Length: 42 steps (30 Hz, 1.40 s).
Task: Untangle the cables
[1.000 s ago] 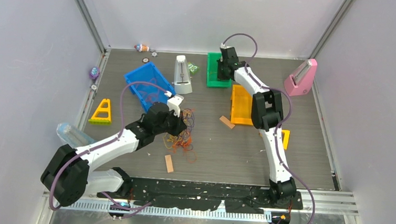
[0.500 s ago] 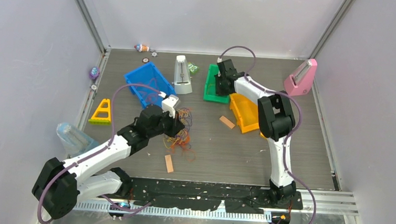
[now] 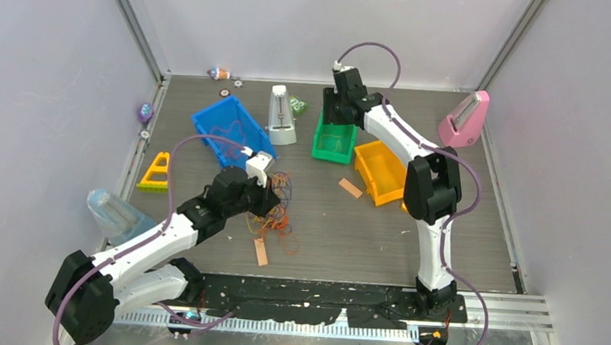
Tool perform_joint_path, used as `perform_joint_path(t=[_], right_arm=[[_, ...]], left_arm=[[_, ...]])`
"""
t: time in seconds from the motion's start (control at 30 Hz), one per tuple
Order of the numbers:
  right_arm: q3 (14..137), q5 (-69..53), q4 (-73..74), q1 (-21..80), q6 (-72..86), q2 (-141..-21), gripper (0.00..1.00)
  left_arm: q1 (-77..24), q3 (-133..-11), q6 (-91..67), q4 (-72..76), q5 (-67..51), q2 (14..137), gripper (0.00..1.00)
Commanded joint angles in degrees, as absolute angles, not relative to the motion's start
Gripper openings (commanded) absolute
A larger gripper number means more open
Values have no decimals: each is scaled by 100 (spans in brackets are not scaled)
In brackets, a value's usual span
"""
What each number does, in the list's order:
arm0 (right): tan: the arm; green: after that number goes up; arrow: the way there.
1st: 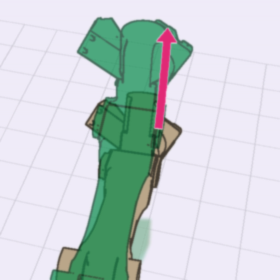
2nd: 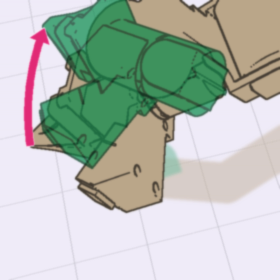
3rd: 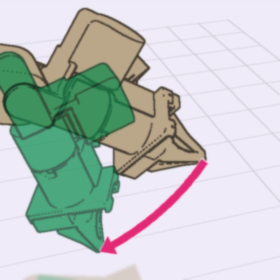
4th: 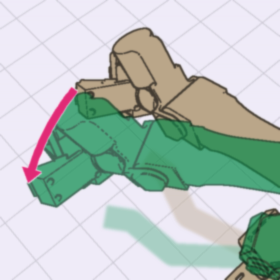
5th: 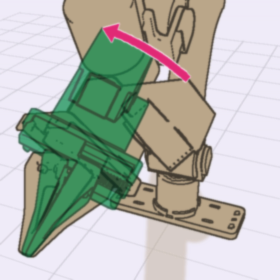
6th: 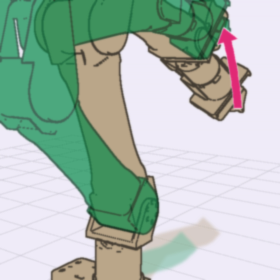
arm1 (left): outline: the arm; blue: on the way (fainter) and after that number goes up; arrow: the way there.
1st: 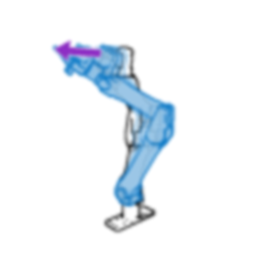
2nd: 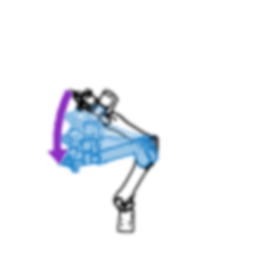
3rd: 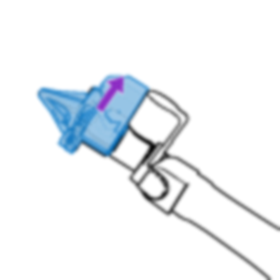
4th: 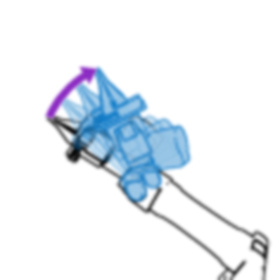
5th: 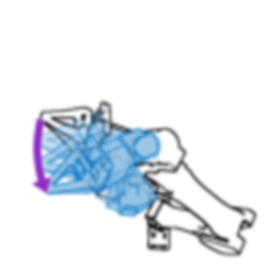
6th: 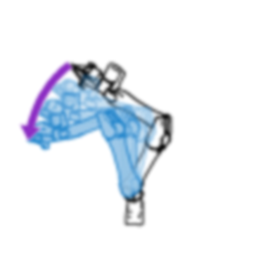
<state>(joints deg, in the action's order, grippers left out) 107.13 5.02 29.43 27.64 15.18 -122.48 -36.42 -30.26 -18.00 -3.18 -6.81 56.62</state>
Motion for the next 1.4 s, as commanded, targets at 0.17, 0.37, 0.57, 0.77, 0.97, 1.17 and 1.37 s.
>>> perform_joint_path(t=[0.17, 0.37, 0.57, 0.77, 0.97, 1.17, 1.37], right_arm=[[9726, 322, 2561, 2932, 1208, -10717, 76], [7422, -1369, 1424, 3136, 932, -8999, 80], [4820, -2645, -579, 3343, 1472, -7003, 77], [3686, -3101, -1306, 3651, 1838, -6274, 77], [3583, -3144, -1727, 4017, 2013, -6456, 75], [3589, -3073, -2327, 4125, 2350, -6692, 46], [3569, -2236, -1870, 4131, 2297, -6333, 6]], left_arm=[[-3657, -3174, -1881, -212, -829, 5708, 0], [-3648, -3336, -1866, -37, -1725, 5828, 0], [-3642, -3297, -2187, 687, -2764, 5943, 0], [-3647, -3156, -2461, 1196, -3187, 5814, 0], [-3649, -3104, -2564, 1376, -3385, 5708, 0], [-3649, -3116, -2553, 1350, -3437, 5717, 0], [-3648, -3079, -2433, 759, -2480, 5537, 33]])
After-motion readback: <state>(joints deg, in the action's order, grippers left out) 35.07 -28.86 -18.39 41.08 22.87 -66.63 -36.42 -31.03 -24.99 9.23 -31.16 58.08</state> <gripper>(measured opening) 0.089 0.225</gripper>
